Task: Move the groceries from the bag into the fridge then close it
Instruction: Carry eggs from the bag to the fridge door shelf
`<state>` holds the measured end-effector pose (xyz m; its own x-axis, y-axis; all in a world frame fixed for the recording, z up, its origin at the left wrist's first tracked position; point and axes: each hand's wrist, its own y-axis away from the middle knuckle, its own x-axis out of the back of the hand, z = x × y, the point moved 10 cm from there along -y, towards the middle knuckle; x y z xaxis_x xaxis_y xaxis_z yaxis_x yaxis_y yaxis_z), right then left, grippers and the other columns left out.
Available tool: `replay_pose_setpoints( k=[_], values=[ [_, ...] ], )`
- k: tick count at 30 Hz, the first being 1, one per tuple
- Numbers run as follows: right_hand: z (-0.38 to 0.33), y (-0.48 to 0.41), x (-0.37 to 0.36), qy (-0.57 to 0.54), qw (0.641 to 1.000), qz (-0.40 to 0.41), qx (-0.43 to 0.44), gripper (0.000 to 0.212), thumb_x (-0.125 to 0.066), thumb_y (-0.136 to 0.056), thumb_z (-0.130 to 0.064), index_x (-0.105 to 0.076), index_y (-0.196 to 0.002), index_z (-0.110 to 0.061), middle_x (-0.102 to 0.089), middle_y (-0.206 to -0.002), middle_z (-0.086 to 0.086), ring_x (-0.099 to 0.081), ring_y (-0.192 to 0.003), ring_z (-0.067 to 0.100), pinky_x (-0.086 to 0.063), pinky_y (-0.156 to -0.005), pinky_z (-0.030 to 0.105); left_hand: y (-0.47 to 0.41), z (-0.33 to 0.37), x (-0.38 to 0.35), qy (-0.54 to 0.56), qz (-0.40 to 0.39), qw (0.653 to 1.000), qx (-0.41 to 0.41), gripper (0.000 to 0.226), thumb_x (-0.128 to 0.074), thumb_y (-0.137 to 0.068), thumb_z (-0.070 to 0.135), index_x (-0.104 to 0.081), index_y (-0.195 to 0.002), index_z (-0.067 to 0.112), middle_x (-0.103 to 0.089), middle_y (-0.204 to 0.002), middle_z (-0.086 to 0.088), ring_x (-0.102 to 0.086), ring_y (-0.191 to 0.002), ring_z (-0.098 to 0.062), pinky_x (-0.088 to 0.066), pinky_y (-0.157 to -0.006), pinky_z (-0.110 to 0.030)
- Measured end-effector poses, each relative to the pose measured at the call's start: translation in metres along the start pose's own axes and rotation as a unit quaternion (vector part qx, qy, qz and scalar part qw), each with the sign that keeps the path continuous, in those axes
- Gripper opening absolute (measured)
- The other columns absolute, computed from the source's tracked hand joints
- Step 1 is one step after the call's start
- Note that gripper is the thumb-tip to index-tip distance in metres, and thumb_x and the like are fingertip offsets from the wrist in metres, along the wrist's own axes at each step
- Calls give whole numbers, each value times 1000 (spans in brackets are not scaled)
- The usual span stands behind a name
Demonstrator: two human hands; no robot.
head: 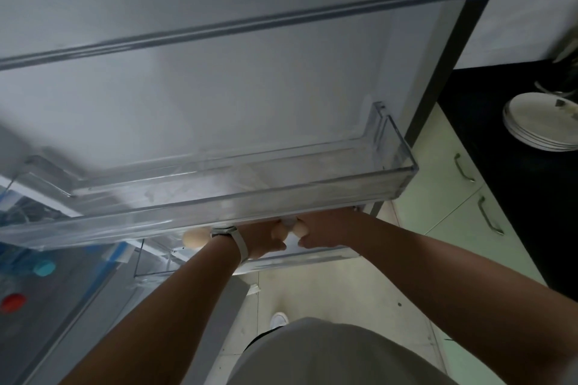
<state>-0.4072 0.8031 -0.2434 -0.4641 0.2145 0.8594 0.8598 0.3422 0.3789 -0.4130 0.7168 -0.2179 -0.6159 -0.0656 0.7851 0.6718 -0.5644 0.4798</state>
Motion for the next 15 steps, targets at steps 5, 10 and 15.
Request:
replay_pose_setpoints(
  k=[5,10,15],
  values=[
    [-4,7,9,12,999,27,19,35,-67,-86,-41,-58,-111,-19,-63,-108,0,-60,-96,19,-37,-73,28,12,-12,13,-57,64,995,58,33,-63,-90,40,-57,-121,32,-59,-112,12,-57,-103,-15,-37,-77,-25],
    [-8,19,25,39,997,60,31,19,-58,-90,-39,-48,-92,-23,-52,-86,-5,-49,-81,16,-33,-68,27,24,-27,20,-100,82,988,89,44,-42,-91,59,-56,-127,36,-67,-118,10,-63,-109,-19,-51,-88,-32],
    [-6,35,42,56,993,102,37,16,-46,-89,-39,-37,-83,-27,-44,-71,-10,-52,-72,17,-37,-59,26,44,-25,31,-86,163,980,77,40,-51,-92,52,-56,-127,35,-68,-118,10,-63,-110,-18,-48,-90,-31]
  ],
)
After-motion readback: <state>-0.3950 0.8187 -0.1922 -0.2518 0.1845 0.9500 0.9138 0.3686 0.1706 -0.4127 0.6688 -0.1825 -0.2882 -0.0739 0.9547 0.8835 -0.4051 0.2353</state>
